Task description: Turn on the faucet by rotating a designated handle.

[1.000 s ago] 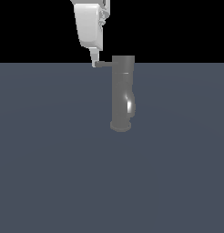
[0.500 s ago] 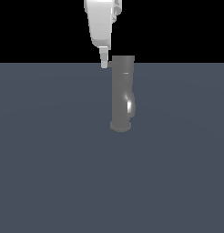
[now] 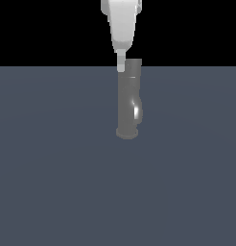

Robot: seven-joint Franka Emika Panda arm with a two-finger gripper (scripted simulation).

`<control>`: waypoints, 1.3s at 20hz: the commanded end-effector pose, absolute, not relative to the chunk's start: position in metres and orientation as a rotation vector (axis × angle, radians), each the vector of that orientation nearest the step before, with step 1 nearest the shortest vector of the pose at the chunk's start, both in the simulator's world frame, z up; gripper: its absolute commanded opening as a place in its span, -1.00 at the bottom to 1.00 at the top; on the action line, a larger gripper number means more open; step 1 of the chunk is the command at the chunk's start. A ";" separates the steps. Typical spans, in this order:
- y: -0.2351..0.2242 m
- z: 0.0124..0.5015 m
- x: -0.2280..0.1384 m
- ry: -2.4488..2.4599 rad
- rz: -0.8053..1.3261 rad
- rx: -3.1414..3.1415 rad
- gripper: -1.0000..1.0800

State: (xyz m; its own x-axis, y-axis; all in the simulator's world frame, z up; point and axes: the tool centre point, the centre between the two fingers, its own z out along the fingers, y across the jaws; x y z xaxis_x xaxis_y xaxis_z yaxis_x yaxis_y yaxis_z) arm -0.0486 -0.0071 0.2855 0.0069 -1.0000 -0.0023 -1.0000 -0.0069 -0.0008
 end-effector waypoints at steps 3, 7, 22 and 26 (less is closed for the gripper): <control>-0.047 0.286 -0.048 2.235 -0.001 -2.206 -1.00; -0.073 0.286 -0.047 2.238 0.000 -2.204 -1.00; -0.102 0.285 -0.019 2.213 0.002 -2.228 -1.00; -0.114 0.285 -0.009 2.218 0.001 -2.223 -1.00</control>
